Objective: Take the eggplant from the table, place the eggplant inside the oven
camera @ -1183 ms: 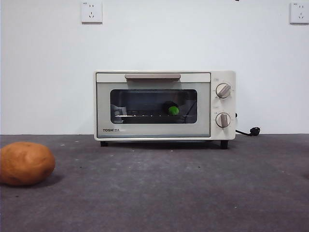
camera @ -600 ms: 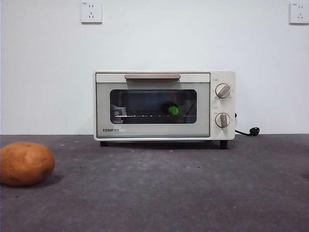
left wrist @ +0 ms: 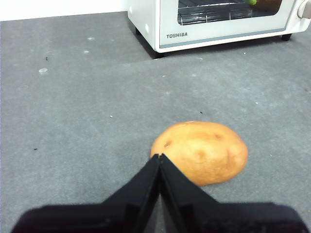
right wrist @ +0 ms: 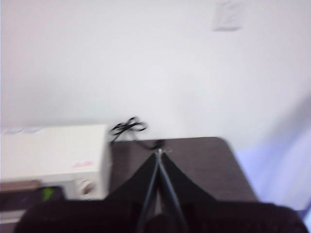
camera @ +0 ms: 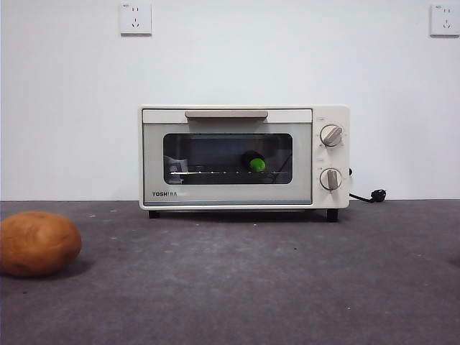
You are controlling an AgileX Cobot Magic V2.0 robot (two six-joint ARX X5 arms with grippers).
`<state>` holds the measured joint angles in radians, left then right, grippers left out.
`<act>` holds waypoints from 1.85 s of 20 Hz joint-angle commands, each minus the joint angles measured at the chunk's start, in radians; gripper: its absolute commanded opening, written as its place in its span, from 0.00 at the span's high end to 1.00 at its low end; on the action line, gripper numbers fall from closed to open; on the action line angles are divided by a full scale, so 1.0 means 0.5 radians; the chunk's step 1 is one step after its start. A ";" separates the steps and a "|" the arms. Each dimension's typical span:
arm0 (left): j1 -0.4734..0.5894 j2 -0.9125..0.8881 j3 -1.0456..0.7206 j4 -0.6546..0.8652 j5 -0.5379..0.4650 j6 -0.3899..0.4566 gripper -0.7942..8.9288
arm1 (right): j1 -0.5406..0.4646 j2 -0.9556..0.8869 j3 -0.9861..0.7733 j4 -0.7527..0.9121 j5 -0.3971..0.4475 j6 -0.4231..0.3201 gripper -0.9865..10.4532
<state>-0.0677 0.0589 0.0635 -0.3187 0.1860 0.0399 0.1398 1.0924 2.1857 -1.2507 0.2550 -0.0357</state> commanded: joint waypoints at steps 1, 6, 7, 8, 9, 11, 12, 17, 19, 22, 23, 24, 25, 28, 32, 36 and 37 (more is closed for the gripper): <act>-0.002 0.001 -0.015 0.008 -0.005 -0.021 0.92 | -0.098 -0.063 -0.009 -0.048 0.082 -0.050 0.91; -0.002 0.001 -0.015 0.008 -0.005 -0.021 0.92 | -0.250 -0.327 -0.204 -0.046 -0.082 -0.033 0.91; -0.002 0.001 -0.015 0.008 -0.005 -0.021 0.92 | -0.278 -0.414 -0.333 0.027 -0.186 -0.034 0.91; -0.002 0.001 -0.015 0.008 -0.005 -0.021 0.92 | -0.300 -0.515 -0.494 0.119 -0.277 -0.034 0.91; -0.002 0.001 -0.015 0.008 -0.005 -0.021 0.92 | -0.314 -0.623 -0.678 0.228 -0.338 -0.034 0.91; -0.002 0.001 -0.015 0.008 -0.005 -0.021 0.92 | -0.335 -0.859 -1.090 0.458 -0.391 -0.034 0.91; -0.002 0.001 -0.015 0.008 -0.005 -0.021 0.92 | -0.342 -0.977 -1.304 0.563 -0.413 -0.034 0.91; -0.002 0.001 -0.015 0.008 -0.005 -0.021 0.92 | -0.349 -1.520 -2.352 1.093 -0.459 -0.034 0.91; -0.002 0.001 -0.015 0.008 -0.005 -0.021 0.92 | -0.349 -1.689 -2.726 1.312 -0.460 -0.032 0.91; -0.002 0.001 -0.015 0.008 -0.005 -0.021 0.92 | -0.347 -1.890 -3.194 1.549 -0.464 -0.032 0.91; -0.002 0.001 -0.015 0.008 -0.005 -0.021 0.92 | -0.346 -1.945 -3.326 1.602 -0.467 -0.032 0.91; -0.002 0.001 -0.015 0.008 -0.005 -0.021 0.92 | -0.346 -1.997 -3.449 1.650 -0.467 -0.032 0.91; -0.002 0.001 -0.015 0.008 -0.005 -0.021 0.92 | -0.346 -2.040 -3.565 1.700 -0.467 -0.028 0.91; -0.002 0.001 -0.015 0.008 -0.005 -0.021 0.92 | -0.346 -2.156 -3.847 1.792 -0.467 0.016 0.91; -0.002 0.001 -0.015 0.007 -0.006 -0.021 0.92 | -0.346 -2.169 -4.066 1.823 -0.479 0.026 0.91; -0.002 0.001 -0.015 0.008 -0.005 -0.021 0.92 | -0.346 -2.169 -4.166 1.830 -0.481 0.027 0.91; -0.002 0.001 -0.015 0.008 -0.005 -0.021 0.92 | -0.346 -2.169 -4.185 1.830 -0.481 0.026 0.91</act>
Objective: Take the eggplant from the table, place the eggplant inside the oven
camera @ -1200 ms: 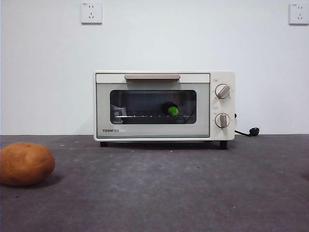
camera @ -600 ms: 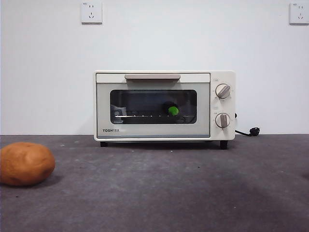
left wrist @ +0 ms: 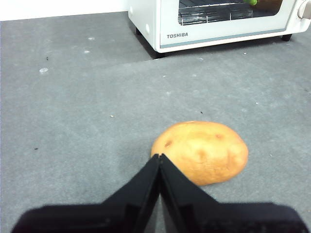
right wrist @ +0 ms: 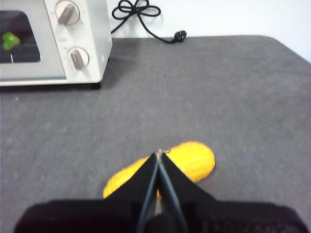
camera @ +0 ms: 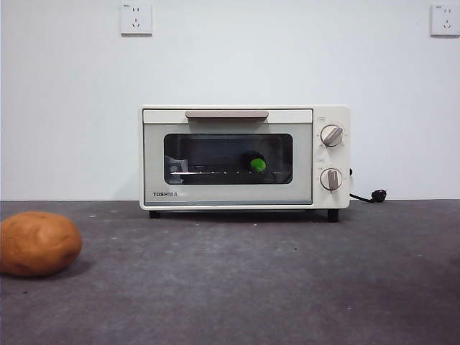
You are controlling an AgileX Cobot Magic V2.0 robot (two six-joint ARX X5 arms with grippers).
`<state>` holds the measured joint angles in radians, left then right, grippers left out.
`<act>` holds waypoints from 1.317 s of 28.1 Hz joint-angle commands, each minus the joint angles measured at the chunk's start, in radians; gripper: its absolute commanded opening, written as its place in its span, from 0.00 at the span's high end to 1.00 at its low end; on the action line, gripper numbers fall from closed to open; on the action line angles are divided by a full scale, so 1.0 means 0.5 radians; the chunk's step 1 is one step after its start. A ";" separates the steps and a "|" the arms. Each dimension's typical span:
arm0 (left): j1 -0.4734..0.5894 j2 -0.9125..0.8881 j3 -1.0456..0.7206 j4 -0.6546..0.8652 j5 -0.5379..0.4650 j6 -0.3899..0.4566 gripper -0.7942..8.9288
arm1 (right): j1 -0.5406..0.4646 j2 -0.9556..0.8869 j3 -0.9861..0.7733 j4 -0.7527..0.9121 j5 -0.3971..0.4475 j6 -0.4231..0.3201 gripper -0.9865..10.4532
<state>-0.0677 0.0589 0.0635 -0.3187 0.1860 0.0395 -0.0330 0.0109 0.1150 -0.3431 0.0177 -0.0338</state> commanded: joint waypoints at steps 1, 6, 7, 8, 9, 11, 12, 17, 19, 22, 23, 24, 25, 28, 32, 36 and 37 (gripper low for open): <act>-0.002 0.001 -0.015 0.008 -0.005 -0.021 0.92 | 0.000 -0.006 -0.063 0.014 -0.006 0.023 0.91; -0.002 0.001 -0.015 0.008 -0.005 -0.021 0.92 | 0.000 -0.006 -0.104 0.021 -0.006 0.021 0.91; -0.002 0.001 -0.015 0.008 -0.005 -0.021 0.92 | 0.000 -0.006 -0.104 0.021 -0.006 0.021 0.91; -0.002 0.001 -0.015 0.008 -0.006 -0.021 0.92 | 0.000 -0.006 -0.104 0.021 -0.006 0.021 0.91; -0.002 0.001 -0.015 0.008 -0.005 -0.021 0.92 | 0.000 -0.006 -0.104 0.021 -0.006 0.024 0.91; -0.002 0.001 -0.015 0.008 -0.005 -0.020 0.92 | 0.000 -0.006 -0.104 0.024 -0.006 0.021 0.91; -0.002 0.001 -0.015 0.008 -0.006 -0.021 0.92 | 0.000 -0.006 -0.104 0.024 -0.005 0.021 0.91; -0.002 0.001 -0.015 0.008 -0.006 -0.021 0.92 | 0.000 -0.006 -0.104 0.021 -0.005 0.021 0.91; -0.002 0.001 -0.015 0.008 -0.005 -0.021 0.92 | 0.000 -0.003 -0.104 0.018 -0.005 0.021 0.91; -0.002 0.001 -0.015 0.008 -0.005 -0.021 0.92 | 0.000 -0.003 -0.103 0.018 -0.005 0.021 0.91; -0.002 0.001 -0.015 0.008 -0.005 -0.021 0.92 | 0.000 -0.003 -0.103 0.018 -0.005 0.021 0.91; -0.002 0.001 -0.015 0.008 -0.005 -0.020 0.92 | 0.000 -0.003 -0.103 0.018 -0.005 0.021 0.91; -0.002 0.001 -0.015 0.008 -0.005 -0.021 0.92 | 0.000 -0.003 -0.103 0.018 -0.005 0.021 0.91; -0.002 0.001 -0.015 0.008 -0.005 -0.021 0.92 | 0.000 -0.003 -0.103 0.018 -0.005 0.021 0.91; -0.002 0.001 -0.015 0.008 -0.005 -0.021 0.92 | 0.000 -0.003 -0.103 0.018 -0.005 0.021 0.91; -0.002 0.001 -0.015 0.008 -0.005 -0.020 0.92 | 0.000 -0.003 -0.103 0.018 -0.005 0.021 0.91; -0.002 0.001 -0.015 0.008 -0.005 -0.021 0.92 | 0.000 -0.004 -0.103 0.018 -0.005 0.021 0.91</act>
